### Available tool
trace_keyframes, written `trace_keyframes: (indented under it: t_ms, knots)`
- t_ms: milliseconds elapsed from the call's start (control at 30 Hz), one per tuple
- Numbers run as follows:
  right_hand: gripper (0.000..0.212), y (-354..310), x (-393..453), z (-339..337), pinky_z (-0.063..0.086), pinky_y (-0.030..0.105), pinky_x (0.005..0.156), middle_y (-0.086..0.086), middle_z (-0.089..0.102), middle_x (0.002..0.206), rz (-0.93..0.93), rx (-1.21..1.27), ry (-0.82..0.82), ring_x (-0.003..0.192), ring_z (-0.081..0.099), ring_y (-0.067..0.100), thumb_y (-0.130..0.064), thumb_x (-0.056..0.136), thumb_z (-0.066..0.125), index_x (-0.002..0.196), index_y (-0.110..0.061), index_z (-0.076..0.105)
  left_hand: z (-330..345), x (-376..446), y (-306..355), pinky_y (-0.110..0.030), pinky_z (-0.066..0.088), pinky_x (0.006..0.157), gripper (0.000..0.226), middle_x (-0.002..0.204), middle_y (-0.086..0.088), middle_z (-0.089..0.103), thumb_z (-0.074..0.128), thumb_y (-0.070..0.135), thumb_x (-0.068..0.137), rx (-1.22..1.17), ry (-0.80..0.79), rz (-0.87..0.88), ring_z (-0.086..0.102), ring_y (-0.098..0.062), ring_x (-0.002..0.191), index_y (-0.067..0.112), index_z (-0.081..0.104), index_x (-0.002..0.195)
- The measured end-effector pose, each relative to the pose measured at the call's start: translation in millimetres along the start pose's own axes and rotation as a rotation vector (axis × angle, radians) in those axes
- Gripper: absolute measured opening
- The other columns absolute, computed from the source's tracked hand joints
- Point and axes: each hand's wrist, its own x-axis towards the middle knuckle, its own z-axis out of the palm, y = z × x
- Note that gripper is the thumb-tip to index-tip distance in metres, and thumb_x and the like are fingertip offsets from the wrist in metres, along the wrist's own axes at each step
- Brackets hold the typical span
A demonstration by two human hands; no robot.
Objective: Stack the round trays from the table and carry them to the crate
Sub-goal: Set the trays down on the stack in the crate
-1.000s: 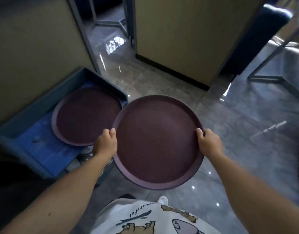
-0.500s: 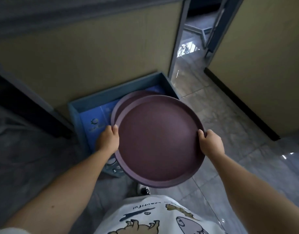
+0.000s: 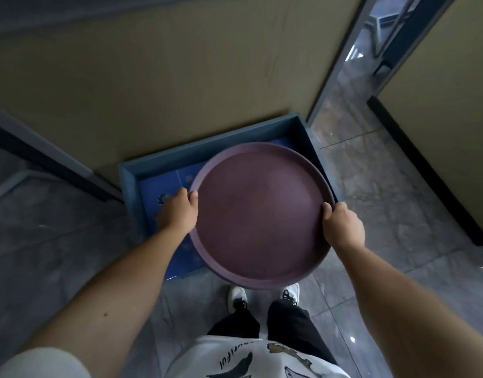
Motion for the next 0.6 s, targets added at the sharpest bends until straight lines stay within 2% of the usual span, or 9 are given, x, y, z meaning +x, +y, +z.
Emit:
trace_keyframes:
  t_ms: [133, 267, 433, 600]
  knots:
    - [0.043, -7, 13, 11, 0.041, 0.043, 0.067, 0.023, 0.062, 0.096, 0.024, -0.015, -0.042, 0.087, 0.058, 0.044, -0.051, 0.095, 0.024, 0.086, -0.011, 0.039, 7, 19, 4, -0.042, 0.047, 0.06, 0.045, 0.079, -0.011, 0.061, 0.024, 0.046, 0.099, 0.048, -0.005, 0.036, 0.056, -0.031, 0.069, 0.01, 0.049, 0.092]
    - [0.043, -11, 25, 20, 0.04, 0.042, 0.067, 0.023, 0.063, 0.096, 0.039, -0.045, -0.05, 0.088, 0.057, 0.044, -0.05, 0.096, 0.025, 0.086, -0.011, 0.04, 17, 33, 8, -0.039, 0.039, 0.055, 0.046, 0.083, -0.015, 0.063, 0.024, 0.043, 0.1, 0.108, 0.01, 0.064, 0.057, -0.034, 0.071, 0.006, 0.051, 0.096]
    - [0.04, -13, 31, 30, 0.04, 0.043, 0.064, 0.023, 0.062, 0.094, 0.028, -0.083, -0.055, 0.084, 0.058, 0.044, -0.046, 0.097, 0.026, 0.084, -0.01, 0.038, 27, 40, 7, -0.039, 0.039, 0.056, 0.044, 0.085, -0.019, 0.064, 0.027, 0.039, 0.1, 0.108, 0.016, 0.072, 0.058, -0.038, 0.073, 0.003, 0.052, 0.095]
    - [0.041, -11, 34, 35, 0.041, 0.042, 0.061, 0.021, 0.063, 0.088, -0.005, -0.124, -0.032, 0.077, 0.059, 0.042, -0.047, 0.097, 0.025, 0.081, -0.011, 0.036, 35, 39, 5, -0.037, 0.032, 0.052, 0.04, 0.083, -0.019, 0.063, 0.03, 0.037, 0.1, 0.088, 0.069, 0.087, 0.057, -0.039, 0.07, 0.004, 0.05, 0.091]
